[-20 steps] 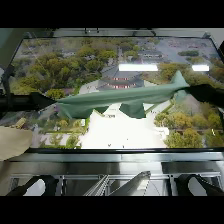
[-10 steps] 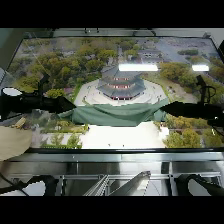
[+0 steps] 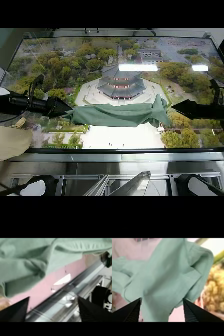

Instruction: Fold the shirts.

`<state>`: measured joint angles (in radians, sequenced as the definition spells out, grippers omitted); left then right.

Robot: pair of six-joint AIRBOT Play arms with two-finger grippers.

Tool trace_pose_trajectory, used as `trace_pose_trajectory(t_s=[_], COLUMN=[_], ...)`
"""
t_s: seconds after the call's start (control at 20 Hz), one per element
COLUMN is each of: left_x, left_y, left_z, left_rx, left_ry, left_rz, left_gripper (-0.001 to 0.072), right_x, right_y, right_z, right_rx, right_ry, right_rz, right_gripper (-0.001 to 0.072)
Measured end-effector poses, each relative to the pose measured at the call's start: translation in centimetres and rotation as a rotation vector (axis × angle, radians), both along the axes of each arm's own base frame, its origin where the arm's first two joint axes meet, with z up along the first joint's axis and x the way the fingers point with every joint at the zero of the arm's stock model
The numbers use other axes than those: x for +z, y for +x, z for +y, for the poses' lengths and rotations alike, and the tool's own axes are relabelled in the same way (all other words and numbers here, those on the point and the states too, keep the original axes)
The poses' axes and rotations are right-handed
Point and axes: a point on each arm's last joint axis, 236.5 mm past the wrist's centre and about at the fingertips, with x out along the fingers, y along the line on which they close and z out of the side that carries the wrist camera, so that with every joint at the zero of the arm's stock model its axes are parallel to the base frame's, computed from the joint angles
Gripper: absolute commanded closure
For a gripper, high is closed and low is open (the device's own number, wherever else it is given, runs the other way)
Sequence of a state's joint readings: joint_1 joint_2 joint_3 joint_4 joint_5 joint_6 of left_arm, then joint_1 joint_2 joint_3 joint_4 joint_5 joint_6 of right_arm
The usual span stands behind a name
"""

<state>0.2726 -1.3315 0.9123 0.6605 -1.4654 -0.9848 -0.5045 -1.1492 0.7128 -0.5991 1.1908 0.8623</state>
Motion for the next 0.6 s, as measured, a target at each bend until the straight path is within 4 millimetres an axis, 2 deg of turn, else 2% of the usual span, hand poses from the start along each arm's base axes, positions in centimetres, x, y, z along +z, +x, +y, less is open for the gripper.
trace_pose_trajectory(t_s=[0.1,0.2,0.4,0.5,0.6], left_x=[-0.8,-2.4,-6.4,-8.1,-9.3], left_y=[-2.1,-3.7,-5.1,-4.5,-3.1], left_z=[-0.9,-2.0,-3.9,-4.4,-4.5], left_rx=[0.015,0.035,0.048,0.052,0.057], left_ry=[-0.002,0.018,0.086,0.117,0.142], left_rz=[0.031,0.054,0.080,0.091,0.090], left_gripper=[0.0000,0.0000,0.0000,0.0001,0.0001], right_x=[-1.0,-1.9,-3.5,-4.2,-4.7], right_y=[0.1,0.1,-0.4,-0.7,-0.8], right_z=[-1.3,-1.2,2.2,4.4,6.2], right_rx=[-0.043,-0.050,0.032,0.089,0.129], right_ry=[0.009,0.057,0.141,0.161,0.166], right_rz=[0.036,0.077,0.154,0.184,0.198], right_gripper=[0.0132,0.0132,0.0133,0.0134,0.0141])
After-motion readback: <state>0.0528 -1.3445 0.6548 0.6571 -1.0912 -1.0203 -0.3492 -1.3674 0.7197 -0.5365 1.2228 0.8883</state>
